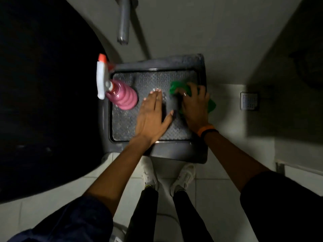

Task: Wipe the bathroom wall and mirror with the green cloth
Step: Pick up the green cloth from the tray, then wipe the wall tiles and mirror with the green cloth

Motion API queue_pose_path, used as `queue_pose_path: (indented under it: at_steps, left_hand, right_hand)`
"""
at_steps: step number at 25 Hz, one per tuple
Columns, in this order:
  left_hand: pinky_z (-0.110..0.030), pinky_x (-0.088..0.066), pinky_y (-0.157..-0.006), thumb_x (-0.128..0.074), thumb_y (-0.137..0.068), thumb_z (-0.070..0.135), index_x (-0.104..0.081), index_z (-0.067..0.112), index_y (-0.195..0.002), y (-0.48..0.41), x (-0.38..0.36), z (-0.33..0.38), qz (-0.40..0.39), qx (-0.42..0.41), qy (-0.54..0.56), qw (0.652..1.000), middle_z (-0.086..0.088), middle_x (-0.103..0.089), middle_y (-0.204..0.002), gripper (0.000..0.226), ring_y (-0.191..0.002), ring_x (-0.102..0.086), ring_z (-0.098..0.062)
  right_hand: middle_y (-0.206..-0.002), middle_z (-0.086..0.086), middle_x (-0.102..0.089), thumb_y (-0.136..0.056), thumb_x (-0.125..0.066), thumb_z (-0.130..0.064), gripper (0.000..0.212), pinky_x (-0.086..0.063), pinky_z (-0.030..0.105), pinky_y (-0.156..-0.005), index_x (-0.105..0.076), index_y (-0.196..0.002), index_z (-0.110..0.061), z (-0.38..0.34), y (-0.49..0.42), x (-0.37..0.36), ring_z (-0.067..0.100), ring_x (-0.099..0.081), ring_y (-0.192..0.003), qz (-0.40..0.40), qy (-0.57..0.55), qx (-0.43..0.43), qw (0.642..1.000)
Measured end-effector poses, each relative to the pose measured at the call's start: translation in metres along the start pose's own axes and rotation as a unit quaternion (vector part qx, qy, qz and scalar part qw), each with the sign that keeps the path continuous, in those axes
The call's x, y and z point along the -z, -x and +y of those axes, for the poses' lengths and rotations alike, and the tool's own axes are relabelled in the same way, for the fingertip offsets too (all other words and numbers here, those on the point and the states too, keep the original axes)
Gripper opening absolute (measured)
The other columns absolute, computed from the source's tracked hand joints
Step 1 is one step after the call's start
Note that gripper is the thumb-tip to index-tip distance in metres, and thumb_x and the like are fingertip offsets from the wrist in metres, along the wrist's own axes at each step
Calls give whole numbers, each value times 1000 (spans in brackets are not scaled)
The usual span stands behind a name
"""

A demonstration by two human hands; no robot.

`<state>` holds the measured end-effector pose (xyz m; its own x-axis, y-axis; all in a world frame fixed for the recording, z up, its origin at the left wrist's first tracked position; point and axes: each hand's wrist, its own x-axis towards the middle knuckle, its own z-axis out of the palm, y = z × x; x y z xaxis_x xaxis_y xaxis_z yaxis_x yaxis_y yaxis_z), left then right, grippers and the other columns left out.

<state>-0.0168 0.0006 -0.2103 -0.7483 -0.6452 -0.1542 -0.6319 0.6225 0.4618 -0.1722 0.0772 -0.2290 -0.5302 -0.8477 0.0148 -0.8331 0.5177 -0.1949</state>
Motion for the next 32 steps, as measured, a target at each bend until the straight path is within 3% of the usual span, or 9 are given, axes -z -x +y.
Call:
queue_pose_path:
  at_steps: [5, 10, 15, 22, 27, 29, 32]
  left_hand:
    - [-45, -11, -130, -42, -101, 46, -15, 3, -160, -24, 143, 84, 142, -94, 15, 985, -14, -17, -170, 78, -159, -9, -25]
    - [-45, -11, -130, -43, -102, 46, -17, 2, -159, -53, 323, 194, 320, -200, -7, 926, -14, -18, -169, 77, -159, -8, -24]
    - [-49, -14, -129, -37, -102, 51, -18, 2, -159, -65, 495, 305, 430, -248, -60, 866, -14, -19, -169, 77, -159, -7, -25]
    - [-50, -16, -129, -37, -102, 51, -23, 3, -158, -92, 648, 424, 540, -333, -95, 767, -13, -21, -169, 75, -159, -11, -26]
    - [-42, -7, -130, -28, -103, 55, -20, 5, -160, -143, 720, 489, 596, -393, -131, 688, -14, -21, -169, 76, -159, -10, -25]
    - [-44, -10, -129, -30, -102, 55, -21, 5, -159, -155, 748, 522, 610, -410, -128, 666, -14, -21, -169, 77, -159, -11, -25]
    - [-47, -15, -128, -31, -101, 53, -25, 4, -158, -167, 782, 570, 629, -427, -123, 638, -15, -25, -167, 75, -157, -16, -29]
  right_hand:
    - [-125, 14, -69, -84, -70, -12, 28, -49, 46, -81, -75, -110, -22, -19, -32, 155, 38, -58, -104, 185, 14, 12, 983]
    - [-135, 2, -56, -89, -58, -14, 42, -39, 44, -84, -64, -124, -35, -38, -85, 359, 30, -49, -109, 364, -25, 54, 929]
    - [-135, 0, -56, -88, -67, -12, 47, -37, 43, -83, -62, -127, -38, -46, -127, 562, 26, -47, -110, 498, -19, 100, 861]
    - [-135, -1, -57, -87, -61, -15, 47, -40, 42, -85, -62, -128, -39, -40, -173, 771, 26, -50, -113, 604, 22, 131, 786]
    - [-136, -3, -57, -91, -53, -20, 45, -42, 39, -86, -60, -130, -41, -16, -205, 892, 22, -51, -113, 635, 74, 122, 759]
    - [-137, 1, -58, -92, -49, -17, 45, -46, 44, -89, -63, -130, -37, -3, -207, 952, 26, -51, -115, 682, 85, 114, 718]
    - [-148, 7, -53, -91, -55, -15, 38, -38, 51, -109, -66, -125, -27, 24, -207, 1045, 30, -44, -136, 791, 75, 87, 601]
